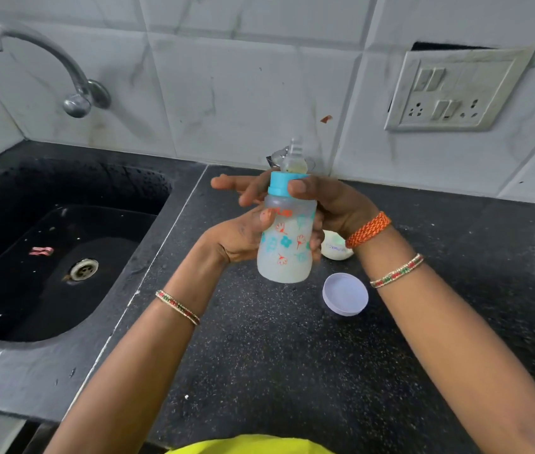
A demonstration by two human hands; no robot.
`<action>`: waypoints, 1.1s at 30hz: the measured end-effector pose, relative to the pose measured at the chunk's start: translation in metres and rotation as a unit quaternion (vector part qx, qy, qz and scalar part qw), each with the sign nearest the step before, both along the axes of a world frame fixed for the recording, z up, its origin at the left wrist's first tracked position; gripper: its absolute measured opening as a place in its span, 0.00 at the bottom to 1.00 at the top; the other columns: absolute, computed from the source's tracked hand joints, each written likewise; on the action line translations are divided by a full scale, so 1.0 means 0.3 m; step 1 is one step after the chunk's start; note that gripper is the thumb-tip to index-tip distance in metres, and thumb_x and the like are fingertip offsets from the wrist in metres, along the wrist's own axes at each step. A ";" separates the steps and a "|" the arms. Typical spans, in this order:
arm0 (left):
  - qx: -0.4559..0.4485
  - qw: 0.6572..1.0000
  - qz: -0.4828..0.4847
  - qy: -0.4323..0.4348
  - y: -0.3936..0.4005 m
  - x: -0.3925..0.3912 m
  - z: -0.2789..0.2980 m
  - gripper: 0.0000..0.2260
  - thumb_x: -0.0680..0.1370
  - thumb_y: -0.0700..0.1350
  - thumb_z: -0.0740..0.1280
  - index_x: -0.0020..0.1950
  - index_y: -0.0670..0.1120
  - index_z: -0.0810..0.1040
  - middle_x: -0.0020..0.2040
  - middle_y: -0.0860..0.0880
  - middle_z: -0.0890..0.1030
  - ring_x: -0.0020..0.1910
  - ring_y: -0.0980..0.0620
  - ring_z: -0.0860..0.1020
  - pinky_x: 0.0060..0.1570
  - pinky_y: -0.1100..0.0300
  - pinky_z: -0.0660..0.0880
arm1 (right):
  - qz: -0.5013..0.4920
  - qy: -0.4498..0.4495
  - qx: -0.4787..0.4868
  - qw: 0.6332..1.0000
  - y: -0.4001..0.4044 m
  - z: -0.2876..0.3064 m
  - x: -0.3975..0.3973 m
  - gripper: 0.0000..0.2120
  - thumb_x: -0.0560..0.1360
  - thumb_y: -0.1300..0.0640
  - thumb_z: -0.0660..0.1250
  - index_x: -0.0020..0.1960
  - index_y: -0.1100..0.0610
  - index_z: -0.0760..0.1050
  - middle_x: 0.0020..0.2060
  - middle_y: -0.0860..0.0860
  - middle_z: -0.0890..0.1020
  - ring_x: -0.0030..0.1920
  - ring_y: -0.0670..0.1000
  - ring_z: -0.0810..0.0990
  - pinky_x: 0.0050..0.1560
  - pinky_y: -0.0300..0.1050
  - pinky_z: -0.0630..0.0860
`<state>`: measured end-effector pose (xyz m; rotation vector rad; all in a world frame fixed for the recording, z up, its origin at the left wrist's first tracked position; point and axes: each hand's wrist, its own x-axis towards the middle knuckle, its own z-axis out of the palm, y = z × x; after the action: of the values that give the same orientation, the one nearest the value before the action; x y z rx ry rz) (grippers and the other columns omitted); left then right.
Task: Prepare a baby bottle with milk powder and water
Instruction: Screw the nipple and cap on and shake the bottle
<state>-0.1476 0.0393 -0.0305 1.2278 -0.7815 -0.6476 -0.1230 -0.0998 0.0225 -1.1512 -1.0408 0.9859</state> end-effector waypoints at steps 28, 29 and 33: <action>0.191 0.816 0.543 -0.057 0.130 0.049 -0.434 0.24 0.67 0.60 0.71 0.57 0.57 0.67 0.51 0.59 0.77 0.48 0.65 0.77 0.44 0.72 0.73 | -0.597 -0.266 -0.195 0.731 0.042 -0.453 0.154 0.08 0.73 0.67 0.63 0.48 0.57 0.78 0.46 0.51 0.82 0.47 0.48 0.79 0.50 0.42 0.76; 0.192 0.815 0.543 -0.059 0.128 0.048 -0.441 0.23 0.67 0.59 0.72 0.57 0.59 0.67 0.51 0.60 0.76 0.49 0.67 0.76 0.44 0.74 0.73 | -0.589 -0.283 -0.208 0.728 0.043 -0.465 0.150 0.10 0.72 0.68 0.63 0.50 0.57 0.77 0.49 0.52 0.81 0.51 0.49 0.78 0.52 0.42 0.76; 0.195 0.816 0.542 -0.055 0.122 0.052 -0.457 0.21 0.68 0.56 0.73 0.54 0.62 0.67 0.51 0.60 0.77 0.48 0.70 0.76 0.44 0.76 0.72 | -0.530 -0.377 -0.282 0.705 0.056 -0.510 0.147 0.19 0.70 0.61 0.69 0.60 0.55 0.71 0.59 0.55 0.75 0.60 0.56 0.72 0.57 0.47 0.72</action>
<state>-0.1318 0.0760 -0.1675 1.8341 0.0718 0.2413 -0.0789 -0.0829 -0.1304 -2.3949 -0.4190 -0.2121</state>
